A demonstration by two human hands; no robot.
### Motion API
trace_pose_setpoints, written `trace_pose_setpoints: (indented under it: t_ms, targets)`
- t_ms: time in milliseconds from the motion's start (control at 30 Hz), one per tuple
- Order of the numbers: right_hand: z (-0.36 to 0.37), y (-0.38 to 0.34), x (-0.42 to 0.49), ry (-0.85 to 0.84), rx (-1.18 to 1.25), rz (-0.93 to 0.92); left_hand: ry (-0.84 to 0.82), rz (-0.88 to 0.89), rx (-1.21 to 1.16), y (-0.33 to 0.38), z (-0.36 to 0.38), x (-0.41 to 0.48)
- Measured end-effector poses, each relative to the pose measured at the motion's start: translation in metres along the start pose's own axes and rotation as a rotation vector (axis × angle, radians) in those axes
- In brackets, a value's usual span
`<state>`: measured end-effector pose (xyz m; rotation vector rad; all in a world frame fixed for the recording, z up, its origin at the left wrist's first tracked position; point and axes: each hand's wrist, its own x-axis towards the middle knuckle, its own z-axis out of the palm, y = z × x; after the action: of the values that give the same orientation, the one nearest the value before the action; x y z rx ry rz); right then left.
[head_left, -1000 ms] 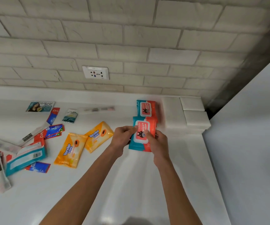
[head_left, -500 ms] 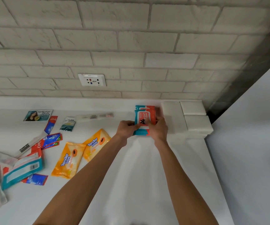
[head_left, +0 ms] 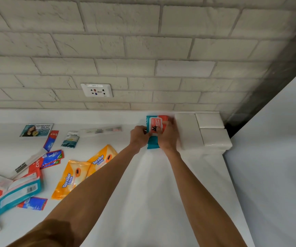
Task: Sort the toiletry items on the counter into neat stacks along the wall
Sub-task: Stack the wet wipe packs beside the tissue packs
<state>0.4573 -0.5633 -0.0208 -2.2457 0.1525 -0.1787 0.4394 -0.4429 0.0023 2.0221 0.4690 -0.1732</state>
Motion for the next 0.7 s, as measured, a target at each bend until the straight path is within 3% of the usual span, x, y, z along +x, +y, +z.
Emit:
trace_pose_setpoints:
  t_ms: [533,700]
  targets:
    - [-0.006,0.010,-0.006,-0.024,-0.142,-0.178,-0.013,0.323,0.197,0.001,-0.003,-0.004]
    - [-0.007,0.008,-0.003,-0.100,-0.265,-0.264,-0.009,0.404,0.360,-0.012,0.000,-0.005]
